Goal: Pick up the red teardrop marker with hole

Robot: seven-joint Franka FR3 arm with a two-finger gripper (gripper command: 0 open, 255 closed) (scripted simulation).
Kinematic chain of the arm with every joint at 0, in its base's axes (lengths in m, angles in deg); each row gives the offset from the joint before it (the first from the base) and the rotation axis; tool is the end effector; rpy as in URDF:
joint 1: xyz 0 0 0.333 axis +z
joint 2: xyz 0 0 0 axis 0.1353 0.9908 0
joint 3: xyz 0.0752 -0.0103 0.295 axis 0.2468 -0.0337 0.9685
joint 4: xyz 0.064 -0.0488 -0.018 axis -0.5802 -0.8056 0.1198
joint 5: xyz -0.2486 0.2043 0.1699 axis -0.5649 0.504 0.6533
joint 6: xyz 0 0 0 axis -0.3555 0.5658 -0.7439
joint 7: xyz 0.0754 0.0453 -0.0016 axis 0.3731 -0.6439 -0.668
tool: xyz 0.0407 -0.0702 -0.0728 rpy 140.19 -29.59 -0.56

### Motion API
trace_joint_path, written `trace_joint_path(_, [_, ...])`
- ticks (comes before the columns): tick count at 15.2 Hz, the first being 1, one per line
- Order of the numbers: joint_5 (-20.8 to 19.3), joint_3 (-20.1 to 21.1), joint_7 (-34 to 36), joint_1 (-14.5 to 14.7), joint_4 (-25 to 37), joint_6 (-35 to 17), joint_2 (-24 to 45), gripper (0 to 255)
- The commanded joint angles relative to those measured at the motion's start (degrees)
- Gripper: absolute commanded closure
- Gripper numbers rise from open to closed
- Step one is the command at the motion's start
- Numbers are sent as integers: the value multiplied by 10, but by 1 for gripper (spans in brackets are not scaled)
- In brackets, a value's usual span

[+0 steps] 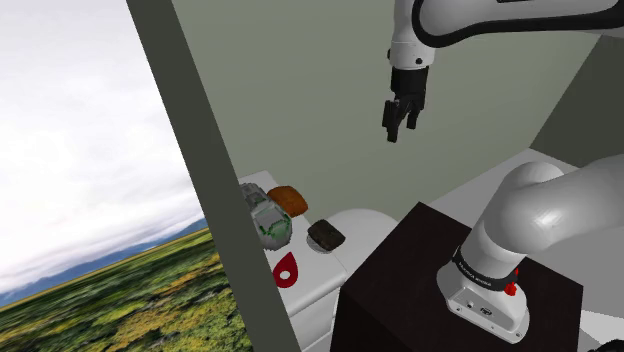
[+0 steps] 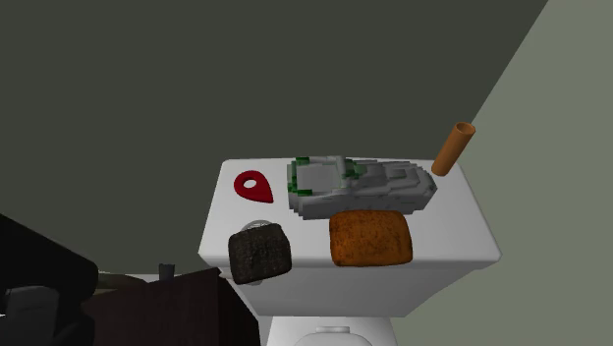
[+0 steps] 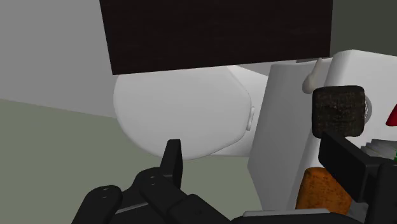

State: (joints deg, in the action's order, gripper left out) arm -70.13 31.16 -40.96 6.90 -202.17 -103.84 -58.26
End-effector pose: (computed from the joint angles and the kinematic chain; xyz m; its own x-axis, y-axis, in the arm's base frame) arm 0.2851 0.0101 0.5313 0.9932 -0.0230 -0.1143 -0.0195 -0.9993 0.0319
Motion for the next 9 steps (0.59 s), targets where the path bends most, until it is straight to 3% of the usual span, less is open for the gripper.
trace_joint_path(1, [0,0,0,0,0,0,0,0])
trace_joint_path(9, [94,107,168,23,-87,-92,-15,0])
